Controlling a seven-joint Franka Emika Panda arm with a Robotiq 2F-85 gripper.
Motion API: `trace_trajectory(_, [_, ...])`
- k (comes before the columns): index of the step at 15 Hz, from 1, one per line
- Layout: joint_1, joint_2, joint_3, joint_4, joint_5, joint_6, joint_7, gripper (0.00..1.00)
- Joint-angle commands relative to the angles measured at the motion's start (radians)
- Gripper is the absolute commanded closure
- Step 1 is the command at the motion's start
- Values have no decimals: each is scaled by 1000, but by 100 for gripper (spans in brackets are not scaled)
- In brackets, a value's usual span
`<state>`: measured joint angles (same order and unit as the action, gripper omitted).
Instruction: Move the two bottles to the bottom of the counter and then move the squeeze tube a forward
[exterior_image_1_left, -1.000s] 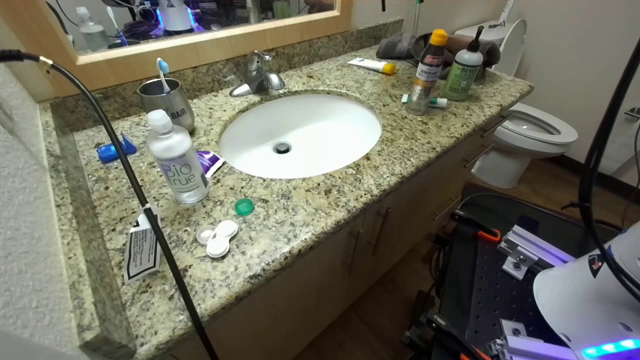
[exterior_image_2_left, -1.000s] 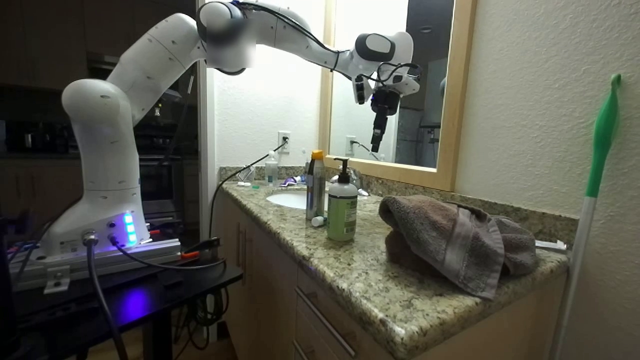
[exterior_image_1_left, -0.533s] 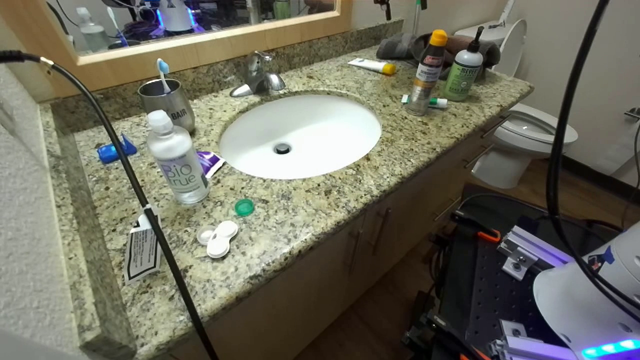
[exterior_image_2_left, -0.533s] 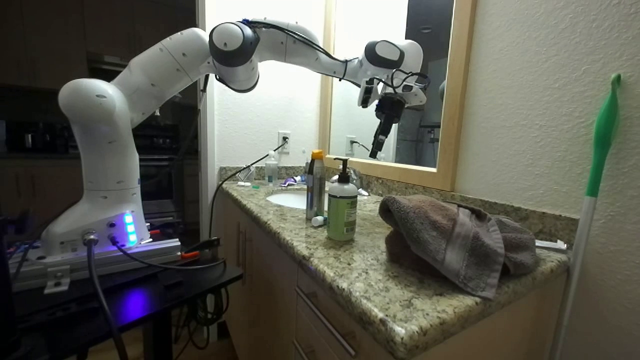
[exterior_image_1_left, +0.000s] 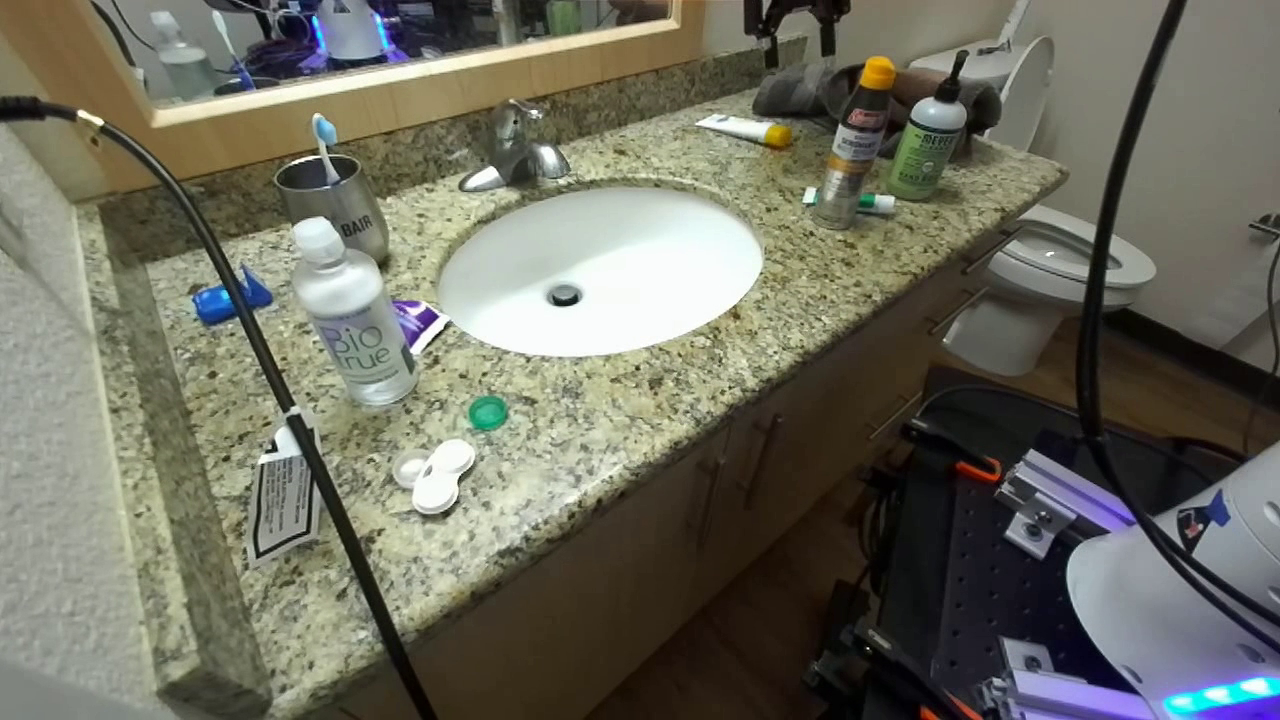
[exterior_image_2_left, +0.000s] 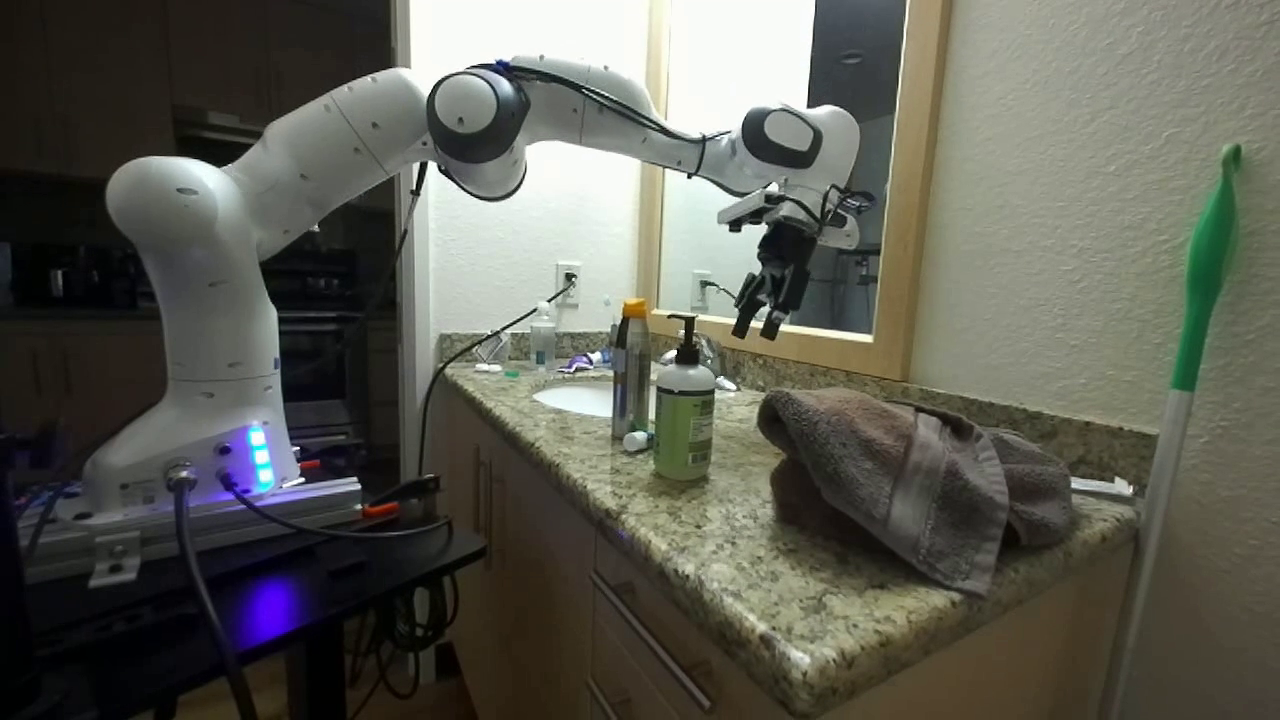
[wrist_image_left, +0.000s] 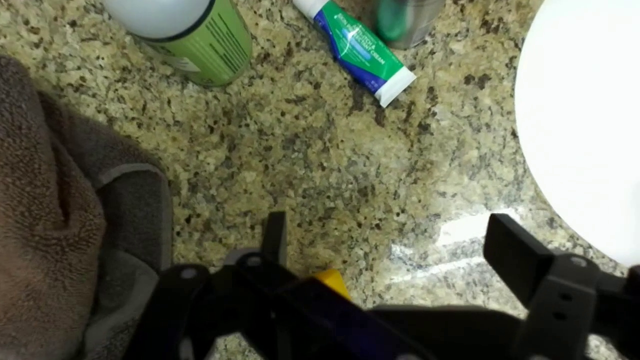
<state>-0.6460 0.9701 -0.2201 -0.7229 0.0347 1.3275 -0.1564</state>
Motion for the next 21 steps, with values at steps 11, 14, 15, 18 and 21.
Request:
trace_trajectory(11, [-11, 100, 43, 131, 24, 124, 96, 0])
trace_trajectory(14, [-18, 143, 48, 164, 25, 249, -27, 0])
trace_trajectory(15, [-20, 154, 49, 170, 24, 289, -71, 0])
trace_trajectory(18, [-28, 197, 54, 183, 27, 400, -218, 0])
trace_trajectory(21, [-18, 191, 48, 161, 20, 371, -204, 0])
